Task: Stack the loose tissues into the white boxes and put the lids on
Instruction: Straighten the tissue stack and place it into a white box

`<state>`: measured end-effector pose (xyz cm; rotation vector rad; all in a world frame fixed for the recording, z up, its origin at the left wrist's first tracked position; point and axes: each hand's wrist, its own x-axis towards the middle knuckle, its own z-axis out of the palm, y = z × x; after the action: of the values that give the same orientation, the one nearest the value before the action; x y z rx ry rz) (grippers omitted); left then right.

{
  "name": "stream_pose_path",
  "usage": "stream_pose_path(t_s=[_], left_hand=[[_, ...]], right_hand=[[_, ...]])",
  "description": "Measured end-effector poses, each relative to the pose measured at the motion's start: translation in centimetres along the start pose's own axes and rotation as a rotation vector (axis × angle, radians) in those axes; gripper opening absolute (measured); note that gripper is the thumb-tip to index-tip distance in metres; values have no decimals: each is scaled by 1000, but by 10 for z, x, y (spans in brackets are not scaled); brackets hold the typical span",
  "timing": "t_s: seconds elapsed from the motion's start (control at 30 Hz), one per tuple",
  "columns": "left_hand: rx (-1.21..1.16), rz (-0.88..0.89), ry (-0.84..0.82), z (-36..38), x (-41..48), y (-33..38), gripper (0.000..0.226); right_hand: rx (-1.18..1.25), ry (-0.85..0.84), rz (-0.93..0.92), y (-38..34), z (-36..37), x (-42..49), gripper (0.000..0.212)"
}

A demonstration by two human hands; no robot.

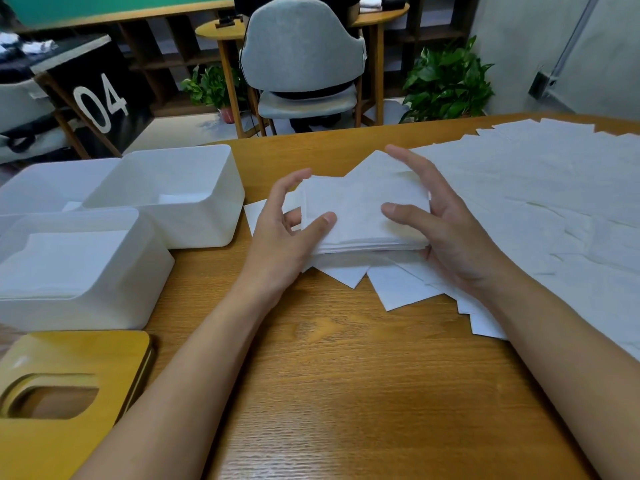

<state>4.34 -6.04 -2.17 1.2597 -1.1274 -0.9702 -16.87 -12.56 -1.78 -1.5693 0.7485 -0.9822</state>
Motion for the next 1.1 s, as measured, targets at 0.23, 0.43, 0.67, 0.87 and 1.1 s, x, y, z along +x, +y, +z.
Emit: stream_pose_path(t_s=[0.23,0.43,0.67,0.87,1.1], left_hand=[[422,200,29,-14,7,-9,63],[887,181,-82,-27,10,-18,44],[928,213,-149,-33,10,-10,35],[908,207,-64,-33,11,-8,17],[944,273,-28,-36,11,-6,24]], right_hand=[[-176,146,37,6,-3,-1,36],[-150,378,69,10,-7,1,38],[-152,385,85,14,-6,3,38],[-183,366,81,16,-5,4,38],[-185,354,79,15,-6,4,37]])
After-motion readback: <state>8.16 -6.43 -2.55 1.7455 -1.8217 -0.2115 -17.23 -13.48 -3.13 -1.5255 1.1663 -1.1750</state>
